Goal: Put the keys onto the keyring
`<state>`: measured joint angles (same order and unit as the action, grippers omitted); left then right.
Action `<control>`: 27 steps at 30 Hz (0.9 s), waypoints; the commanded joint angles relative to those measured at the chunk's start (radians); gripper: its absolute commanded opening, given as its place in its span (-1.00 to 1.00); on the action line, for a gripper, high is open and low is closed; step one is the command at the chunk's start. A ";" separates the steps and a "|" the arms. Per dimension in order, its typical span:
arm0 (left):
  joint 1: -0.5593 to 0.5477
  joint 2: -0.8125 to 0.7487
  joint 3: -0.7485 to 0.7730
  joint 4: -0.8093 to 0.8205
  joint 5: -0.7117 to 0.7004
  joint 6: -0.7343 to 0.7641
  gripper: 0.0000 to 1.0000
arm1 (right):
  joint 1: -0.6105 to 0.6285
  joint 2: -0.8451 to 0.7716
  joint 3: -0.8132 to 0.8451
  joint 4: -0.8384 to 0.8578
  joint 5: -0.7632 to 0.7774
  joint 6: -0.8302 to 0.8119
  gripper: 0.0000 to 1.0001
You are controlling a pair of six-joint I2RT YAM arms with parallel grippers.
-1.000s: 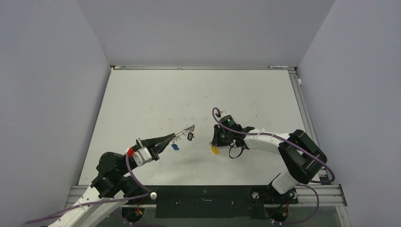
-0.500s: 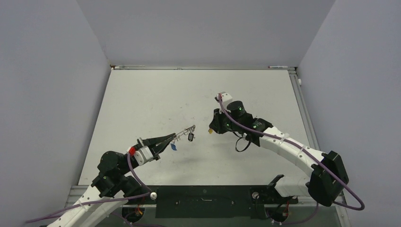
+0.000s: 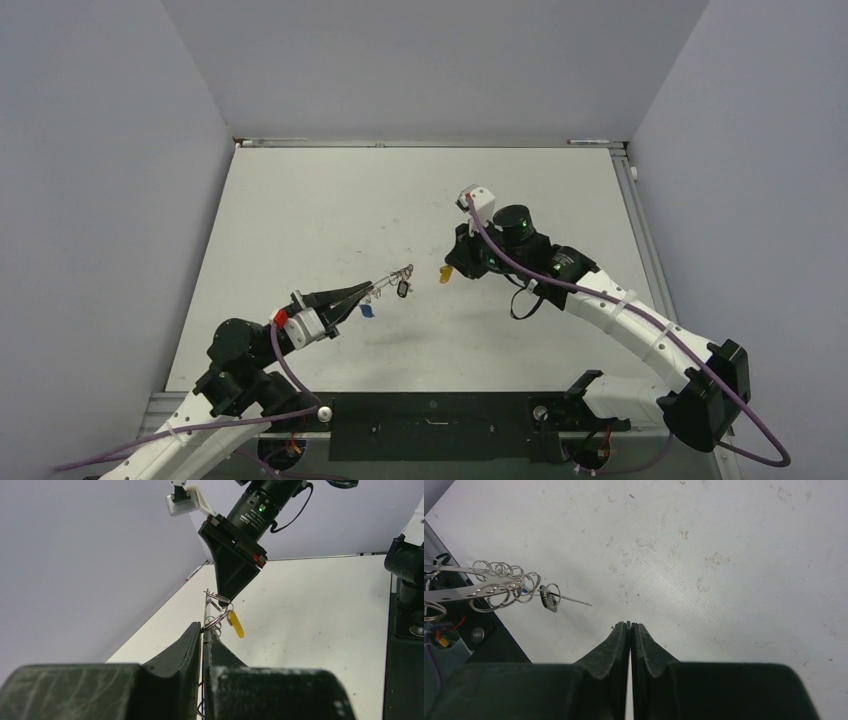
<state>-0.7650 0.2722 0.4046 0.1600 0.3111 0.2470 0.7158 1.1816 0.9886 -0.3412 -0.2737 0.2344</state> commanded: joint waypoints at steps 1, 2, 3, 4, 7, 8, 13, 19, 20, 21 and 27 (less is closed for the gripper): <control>0.004 0.005 0.028 0.050 0.009 0.005 -1.00 | 0.008 -0.038 0.106 -0.065 -0.061 -0.064 -0.90; 0.004 0.005 0.028 0.050 0.010 0.006 -1.00 | 0.007 -0.042 0.116 -0.079 -0.076 -0.073 -0.90; 0.004 0.005 0.028 0.050 0.010 0.006 -1.00 | 0.007 -0.046 0.124 -0.093 -0.093 -0.083 -0.90; 0.004 0.006 0.028 0.050 0.010 0.006 -1.00 | 0.007 -0.053 0.130 -0.103 -0.110 -0.090 -0.90; 0.003 0.010 0.028 0.050 0.013 0.006 -1.00 | 0.007 -0.076 0.144 -0.119 -0.182 -0.102 -0.89; 0.003 0.011 0.028 0.050 0.014 0.005 -1.00 | 0.008 -0.083 0.150 -0.123 -0.209 -0.107 -0.89; 0.004 0.018 0.028 0.052 0.022 0.009 -1.00 | 0.018 -0.104 0.200 -0.150 -0.338 -0.124 -0.90; 0.003 0.018 0.013 0.073 0.053 0.023 -1.00 | 0.039 -0.115 0.228 -0.074 -0.551 -0.073 -0.90; 0.003 0.018 0.010 0.077 0.058 0.024 -1.00 | 0.047 -0.113 0.232 -0.063 -0.555 -0.063 -0.89; 0.003 0.016 0.009 0.080 0.064 0.024 -1.00 | 0.061 -0.111 0.240 -0.055 -0.555 -0.053 -0.89; 0.003 0.022 0.008 0.085 0.080 0.021 -1.00 | 0.183 -0.060 0.310 -0.053 -0.477 -0.035 -0.89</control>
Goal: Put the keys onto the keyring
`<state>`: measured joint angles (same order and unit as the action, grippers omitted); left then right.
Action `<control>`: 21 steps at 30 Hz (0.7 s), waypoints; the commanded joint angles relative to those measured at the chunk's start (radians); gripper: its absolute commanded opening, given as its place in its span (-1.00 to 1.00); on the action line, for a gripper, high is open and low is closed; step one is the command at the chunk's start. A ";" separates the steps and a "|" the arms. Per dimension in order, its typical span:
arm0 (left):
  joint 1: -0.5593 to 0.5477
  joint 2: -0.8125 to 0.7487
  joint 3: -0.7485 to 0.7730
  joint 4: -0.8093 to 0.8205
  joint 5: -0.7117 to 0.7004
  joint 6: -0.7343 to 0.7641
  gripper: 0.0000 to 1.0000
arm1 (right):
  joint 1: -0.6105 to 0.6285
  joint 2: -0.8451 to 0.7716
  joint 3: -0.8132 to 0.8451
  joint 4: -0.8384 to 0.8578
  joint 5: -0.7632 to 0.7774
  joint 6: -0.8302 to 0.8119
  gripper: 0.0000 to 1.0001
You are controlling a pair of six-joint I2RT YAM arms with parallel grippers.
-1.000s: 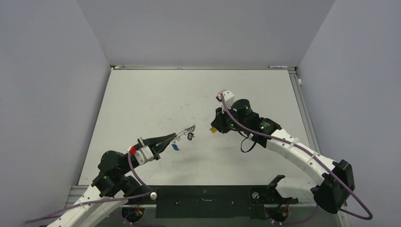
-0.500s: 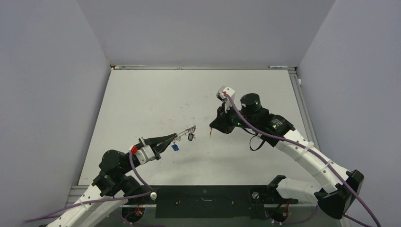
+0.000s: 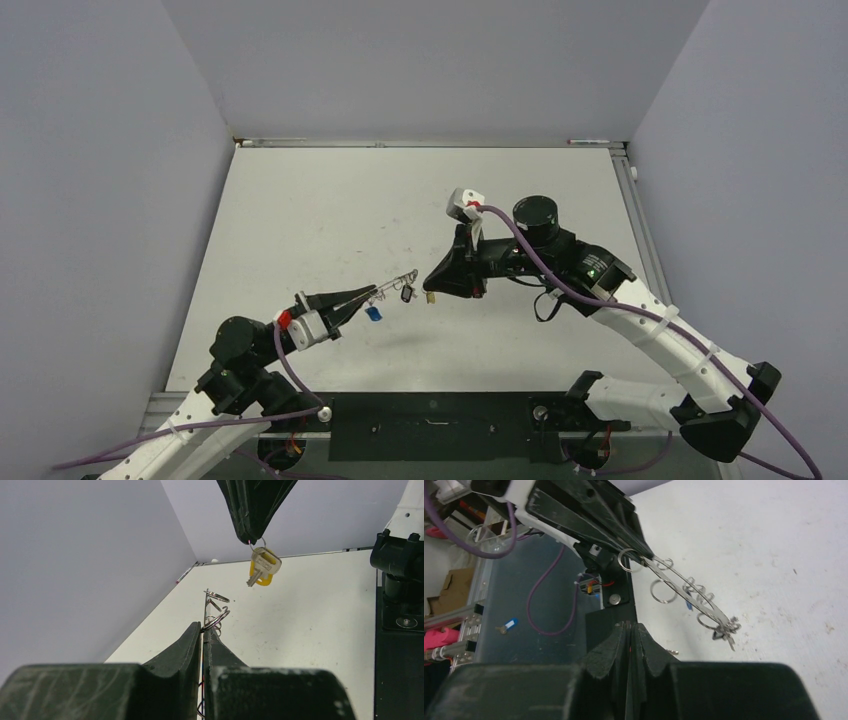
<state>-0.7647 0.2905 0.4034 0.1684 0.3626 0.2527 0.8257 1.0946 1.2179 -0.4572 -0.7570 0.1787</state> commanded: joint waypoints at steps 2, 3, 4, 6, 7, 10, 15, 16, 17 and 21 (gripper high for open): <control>0.003 0.004 0.009 0.077 0.034 0.016 -1.00 | 0.111 0.052 0.109 0.062 0.024 0.034 -0.89; 0.002 0.002 0.009 0.077 0.034 0.016 -1.00 | 0.126 0.064 0.125 0.063 0.032 0.042 -0.89; 0.001 -0.001 0.008 0.078 0.034 0.017 -1.00 | 0.140 0.074 0.135 0.068 0.044 0.055 -0.89; 0.001 -0.005 0.006 0.081 0.033 0.019 -1.00 | 0.160 0.093 0.152 0.076 0.066 0.086 -0.89; 0.001 -0.006 0.005 0.081 0.033 0.019 -1.00 | 0.170 0.101 0.160 0.079 0.099 0.111 -0.89; 0.000 -0.005 0.002 0.085 0.030 0.023 -1.00 | 0.194 0.125 0.172 0.095 0.178 0.206 -0.89; -0.002 -0.004 -0.001 0.090 0.030 0.031 -1.00 | 0.246 0.150 0.195 0.072 0.283 0.233 -0.89; -0.002 -0.004 -0.003 0.091 0.030 0.031 -1.00 | 0.248 0.154 0.195 0.073 0.292 0.236 -0.90; -0.001 -0.004 -0.004 0.092 0.031 0.032 -1.00 | 0.248 0.158 0.196 0.072 0.299 0.238 -0.89; -0.002 -0.006 -0.005 0.092 0.033 0.034 -1.00 | 0.248 0.185 0.216 0.037 0.333 0.224 -0.90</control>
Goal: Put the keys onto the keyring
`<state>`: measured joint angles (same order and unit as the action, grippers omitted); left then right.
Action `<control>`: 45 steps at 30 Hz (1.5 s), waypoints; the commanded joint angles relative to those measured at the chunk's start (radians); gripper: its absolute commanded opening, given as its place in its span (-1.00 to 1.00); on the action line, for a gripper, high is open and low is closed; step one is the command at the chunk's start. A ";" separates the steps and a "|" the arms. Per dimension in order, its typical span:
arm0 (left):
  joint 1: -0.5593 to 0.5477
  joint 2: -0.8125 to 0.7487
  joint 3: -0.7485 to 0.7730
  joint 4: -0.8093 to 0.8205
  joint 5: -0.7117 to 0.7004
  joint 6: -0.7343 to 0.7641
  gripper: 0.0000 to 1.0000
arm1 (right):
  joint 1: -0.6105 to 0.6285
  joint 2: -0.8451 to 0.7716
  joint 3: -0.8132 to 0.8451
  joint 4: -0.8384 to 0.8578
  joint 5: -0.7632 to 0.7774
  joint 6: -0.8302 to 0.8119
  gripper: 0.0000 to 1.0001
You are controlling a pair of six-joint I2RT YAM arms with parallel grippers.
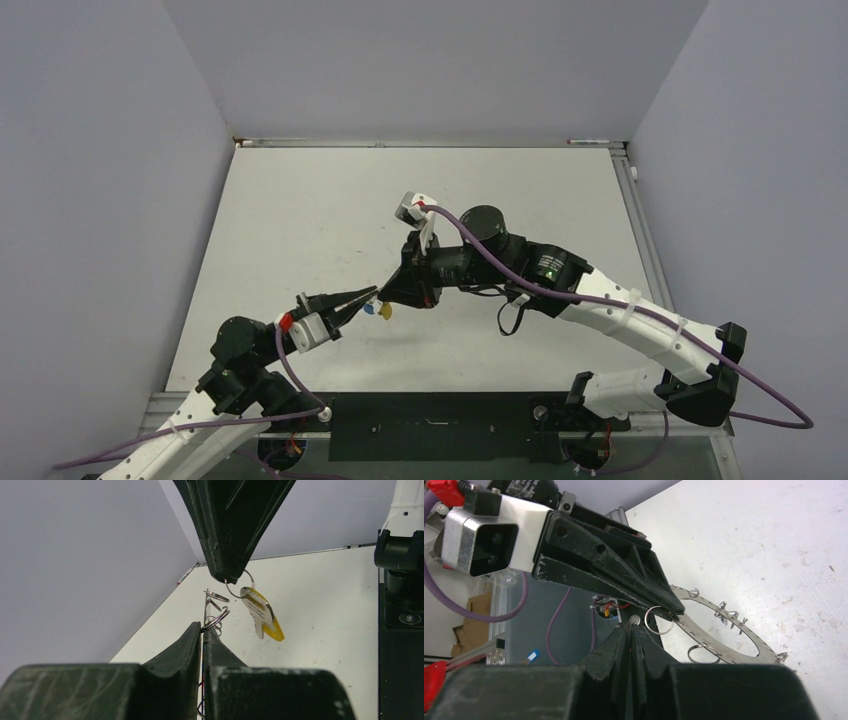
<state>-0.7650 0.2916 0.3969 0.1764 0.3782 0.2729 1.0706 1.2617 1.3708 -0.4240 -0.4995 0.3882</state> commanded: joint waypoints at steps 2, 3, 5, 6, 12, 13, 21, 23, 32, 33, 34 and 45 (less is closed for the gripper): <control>-0.001 -0.009 0.000 0.083 0.014 0.015 -1.00 | 0.003 0.026 0.069 -0.012 0.092 0.004 -0.90; -0.001 -0.009 0.000 0.082 0.013 0.017 -1.00 | 0.003 0.026 0.072 -0.017 0.098 -0.001 -0.90; -0.002 -0.011 0.000 0.083 0.012 0.018 -1.00 | 0.002 0.026 0.076 -0.036 0.121 -0.012 -0.90; -0.001 -0.011 0.000 0.083 0.013 0.018 -1.00 | 0.002 0.026 0.078 -0.044 0.132 -0.016 -0.90; -0.002 -0.011 0.000 0.083 0.012 0.019 -1.00 | 0.001 0.015 0.075 -0.075 0.163 -0.030 -0.90; -0.001 -0.011 0.000 0.083 0.011 0.019 -1.00 | 0.001 0.014 0.075 -0.078 0.165 -0.031 -0.90; -0.001 -0.012 0.000 0.083 0.010 0.020 -1.00 | 0.001 0.025 0.081 -0.100 0.169 -0.036 -0.90; -0.001 -0.012 0.000 0.083 0.011 0.019 -1.00 | 0.001 0.026 0.080 -0.095 0.168 -0.034 -0.89; -0.001 -0.012 0.000 0.083 0.013 0.019 -1.00 | 0.003 0.044 0.097 -0.090 0.183 -0.033 -0.90; -0.001 -0.012 -0.001 0.083 0.013 0.019 -1.00 | 0.002 0.046 0.099 -0.090 0.182 -0.033 -0.89; -0.002 -0.012 -0.001 0.083 0.013 0.019 -1.00 | 0.002 0.047 0.101 -0.090 0.182 -0.034 -0.89; -0.002 -0.016 -0.001 0.084 0.012 0.019 -1.00 | 0.013 0.072 0.118 -0.116 0.180 -0.046 -0.89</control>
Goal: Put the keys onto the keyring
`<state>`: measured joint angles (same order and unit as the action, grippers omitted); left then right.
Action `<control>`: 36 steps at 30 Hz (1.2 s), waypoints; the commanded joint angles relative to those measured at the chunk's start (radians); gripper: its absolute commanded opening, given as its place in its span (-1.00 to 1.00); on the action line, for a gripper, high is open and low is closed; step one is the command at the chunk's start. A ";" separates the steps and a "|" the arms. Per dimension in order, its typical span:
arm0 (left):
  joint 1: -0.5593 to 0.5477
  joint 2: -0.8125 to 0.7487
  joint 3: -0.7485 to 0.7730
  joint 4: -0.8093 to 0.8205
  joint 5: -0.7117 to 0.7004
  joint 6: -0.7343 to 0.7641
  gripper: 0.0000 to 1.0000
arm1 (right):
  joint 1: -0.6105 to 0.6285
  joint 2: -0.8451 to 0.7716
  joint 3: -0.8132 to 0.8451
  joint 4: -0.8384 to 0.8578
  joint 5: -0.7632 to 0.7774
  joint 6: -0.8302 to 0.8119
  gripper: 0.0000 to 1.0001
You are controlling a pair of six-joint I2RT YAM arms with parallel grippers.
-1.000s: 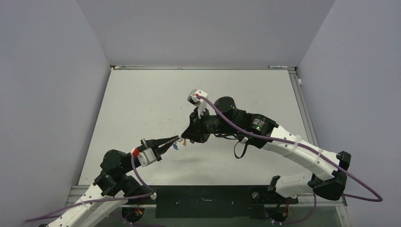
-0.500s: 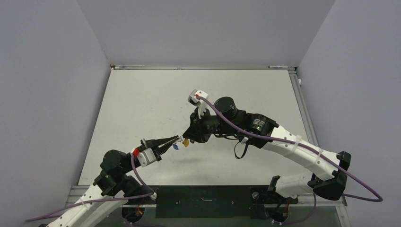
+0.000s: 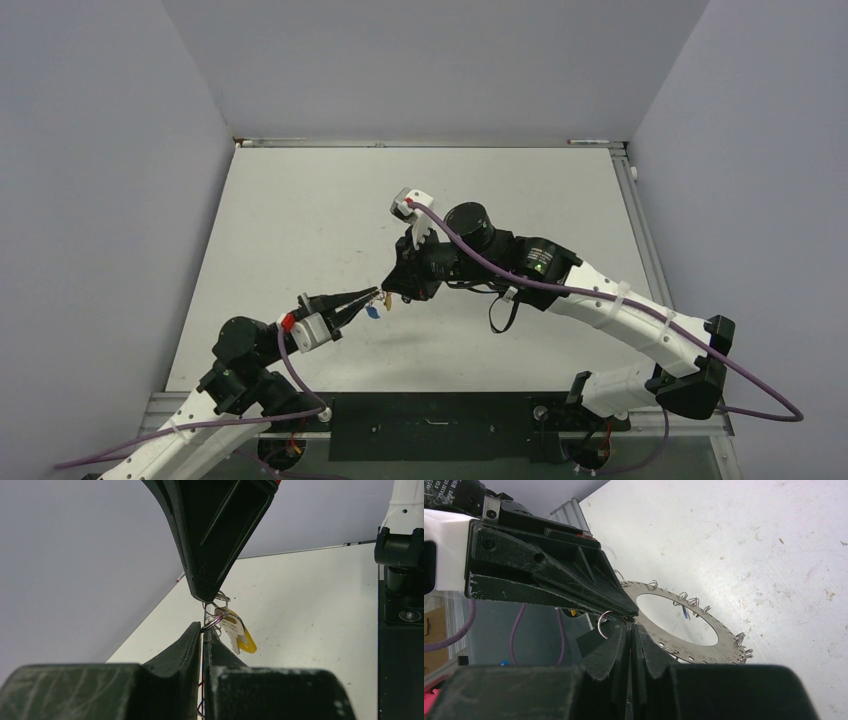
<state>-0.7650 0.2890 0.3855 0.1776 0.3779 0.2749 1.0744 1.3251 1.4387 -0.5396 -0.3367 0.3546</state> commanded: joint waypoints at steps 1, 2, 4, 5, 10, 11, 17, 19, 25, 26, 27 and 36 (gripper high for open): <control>-0.002 -0.013 0.010 0.083 0.013 0.017 -1.00 | 0.010 0.008 0.048 0.000 0.017 -0.013 -0.89; -0.002 -0.012 0.010 0.082 0.013 0.017 -1.00 | 0.010 0.009 0.048 0.002 0.018 -0.013 -0.90; -0.001 -0.011 0.010 0.083 0.014 0.017 -1.00 | 0.013 0.008 0.047 0.004 0.018 -0.015 -0.90; -0.001 -0.012 0.010 0.083 0.014 0.017 -1.00 | 0.012 0.008 0.047 0.006 0.018 -0.015 -0.90; -0.002 -0.013 0.010 0.083 0.012 0.017 -1.00 | 0.016 0.009 0.049 0.009 0.013 -0.017 -0.90; -0.002 -0.013 0.010 0.082 0.012 0.017 -1.00 | 0.018 0.009 0.050 0.009 0.013 -0.018 -0.89; -0.002 -0.014 0.010 0.082 0.012 0.017 -1.00 | 0.025 0.004 0.058 0.008 0.013 -0.020 -0.90; -0.001 -0.012 0.010 0.082 0.012 0.017 -1.00 | 0.028 0.003 0.063 0.006 0.009 -0.019 -0.89; -0.002 -0.011 0.010 0.082 0.010 0.017 -1.00 | 0.040 0.004 0.074 -0.002 0.001 -0.017 -0.90; -0.001 -0.011 0.010 0.082 0.010 0.017 -1.00 | 0.041 0.002 0.075 -0.003 0.002 -0.017 -0.90; -0.002 -0.011 0.010 0.081 0.010 0.017 -1.00 | 0.044 0.001 0.077 -0.004 0.004 -0.017 -0.90; -0.002 -0.011 0.010 0.082 0.011 0.017 -1.00 | 0.055 0.001 0.080 -0.013 0.011 -0.012 -0.89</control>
<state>-0.7650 0.2844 0.3820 0.1837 0.3786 0.2749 1.1152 1.3338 1.4712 -0.5591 -0.3294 0.3435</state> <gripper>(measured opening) 0.007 0.057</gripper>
